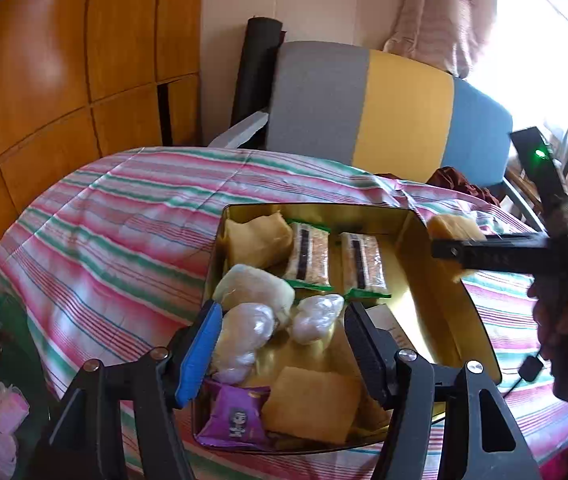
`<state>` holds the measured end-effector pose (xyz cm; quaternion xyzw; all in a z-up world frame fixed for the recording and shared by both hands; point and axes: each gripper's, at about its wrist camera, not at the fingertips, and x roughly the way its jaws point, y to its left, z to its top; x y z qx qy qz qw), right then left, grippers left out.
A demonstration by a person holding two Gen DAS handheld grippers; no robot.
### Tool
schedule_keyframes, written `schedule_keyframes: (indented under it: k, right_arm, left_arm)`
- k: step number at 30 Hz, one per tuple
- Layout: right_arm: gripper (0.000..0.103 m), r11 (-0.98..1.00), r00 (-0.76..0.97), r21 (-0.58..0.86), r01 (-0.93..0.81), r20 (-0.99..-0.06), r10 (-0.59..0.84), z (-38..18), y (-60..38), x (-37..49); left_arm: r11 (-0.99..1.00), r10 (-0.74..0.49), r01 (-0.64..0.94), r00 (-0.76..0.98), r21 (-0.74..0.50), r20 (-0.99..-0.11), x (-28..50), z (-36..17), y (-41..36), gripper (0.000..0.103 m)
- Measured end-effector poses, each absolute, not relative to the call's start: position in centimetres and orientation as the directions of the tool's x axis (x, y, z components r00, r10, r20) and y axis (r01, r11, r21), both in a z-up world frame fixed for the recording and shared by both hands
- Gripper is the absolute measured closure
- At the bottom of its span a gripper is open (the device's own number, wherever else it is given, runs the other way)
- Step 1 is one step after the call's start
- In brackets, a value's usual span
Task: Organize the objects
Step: 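Carry the yellow sponge into the gold tray and open the right gripper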
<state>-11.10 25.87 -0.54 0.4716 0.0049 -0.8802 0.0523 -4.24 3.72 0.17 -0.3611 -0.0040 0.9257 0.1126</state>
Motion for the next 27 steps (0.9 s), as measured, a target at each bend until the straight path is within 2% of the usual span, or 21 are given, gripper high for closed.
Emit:
schedule_keyframes:
  k: [10, 13, 15, 27]
  right_arm:
    - [0.046, -0.995, -0.477, -0.039, 0.089, -0.879, -0.009, -3.8, 23.6, -16.3]
    - [0.044, -0.997, -0.488, -0.018, 0.081, -0.873, -0.024, -3.9, 24.0, -15.7]
    - [0.037, -0.997, -0.5, -0.007, 0.079, -0.866, -0.034, -3.7, 24.2, -15.2]
    - [0.037, -0.996, -0.552, 0.072, 0.061, -0.828, -0.094, -1.7, 25.0, -11.9]
  left_arm:
    - [-0.978, 0.201, -0.185, -0.705, -0.096, -0.68, -4.6, -0.4, 3.1, 0.038]
    - [-0.979, 0.195, -0.179, -0.709, -0.094, -0.678, -4.7, -0.4, 3.0, 0.038]
    - [-0.979, 0.194, -0.178, -0.711, -0.095, -0.676, -4.7, -0.4, 2.9, 0.038]
    - [-0.977, 0.2, -0.196, -0.715, -0.083, -0.67, -4.0, 0.2, 3.5, 0.037]
